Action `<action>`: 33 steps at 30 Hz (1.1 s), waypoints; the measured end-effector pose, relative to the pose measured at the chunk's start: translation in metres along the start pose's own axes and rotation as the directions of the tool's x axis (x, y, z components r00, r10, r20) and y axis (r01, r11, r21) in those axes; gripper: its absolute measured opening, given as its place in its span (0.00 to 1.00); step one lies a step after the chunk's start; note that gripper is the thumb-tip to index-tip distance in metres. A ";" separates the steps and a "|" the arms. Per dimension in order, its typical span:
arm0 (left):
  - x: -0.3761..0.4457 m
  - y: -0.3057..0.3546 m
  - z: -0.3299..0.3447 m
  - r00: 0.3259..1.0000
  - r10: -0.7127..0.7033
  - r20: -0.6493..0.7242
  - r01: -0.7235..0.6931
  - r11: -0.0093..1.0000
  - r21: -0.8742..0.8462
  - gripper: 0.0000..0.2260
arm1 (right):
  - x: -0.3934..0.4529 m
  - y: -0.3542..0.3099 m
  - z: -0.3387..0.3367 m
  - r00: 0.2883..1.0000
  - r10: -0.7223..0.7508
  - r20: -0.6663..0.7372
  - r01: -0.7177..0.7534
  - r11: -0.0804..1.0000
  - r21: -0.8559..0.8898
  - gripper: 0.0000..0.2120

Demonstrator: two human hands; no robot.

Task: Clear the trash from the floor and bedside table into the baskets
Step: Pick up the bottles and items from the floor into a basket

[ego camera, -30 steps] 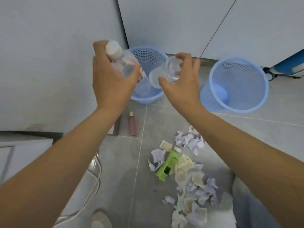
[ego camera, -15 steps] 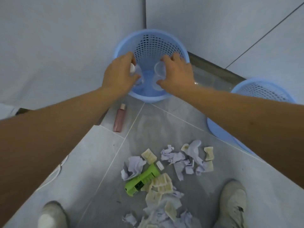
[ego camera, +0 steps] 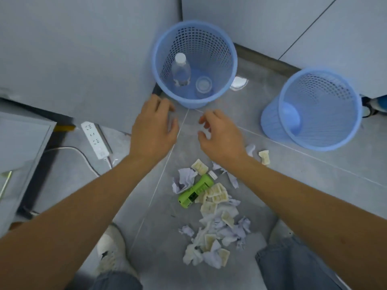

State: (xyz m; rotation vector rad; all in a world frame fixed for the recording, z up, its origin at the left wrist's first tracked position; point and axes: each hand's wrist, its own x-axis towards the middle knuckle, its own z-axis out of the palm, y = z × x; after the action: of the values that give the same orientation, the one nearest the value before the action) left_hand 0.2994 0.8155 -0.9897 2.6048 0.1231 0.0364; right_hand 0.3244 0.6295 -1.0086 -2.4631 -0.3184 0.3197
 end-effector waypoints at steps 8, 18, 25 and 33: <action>-0.039 -0.067 0.028 0.891 -0.243 0.384 0.209 0.970 0.127 0.12 | -0.114 0.023 0.074 0.875 0.317 0.365 -0.267 0.946 -0.181 0.13; 0.002 -0.148 0.156 0.789 -0.465 0.402 0.404 0.885 0.231 0.33 | -0.131 0.119 0.170 0.875 0.003 0.484 0.238 0.869 -0.435 0.36; 0.002 -0.158 0.186 0.849 -0.428 0.310 0.377 0.901 0.212 0.23 | -0.124 0.142 0.165 0.868 -0.009 0.497 0.261 0.859 -0.440 0.27; -0.040 -0.080 0.069 0.908 -0.366 0.206 0.416 0.854 -0.314 0.14 | -0.116 0.070 0.023 0.976 0.156 0.151 -0.150 0.987 -0.049 0.23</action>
State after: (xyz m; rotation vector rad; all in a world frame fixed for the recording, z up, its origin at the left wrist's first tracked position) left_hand 0.2570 0.8452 -1.0897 2.1696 0.5465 -0.2482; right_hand 0.2185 0.5536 -1.0519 -2.5109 -0.2004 0.5767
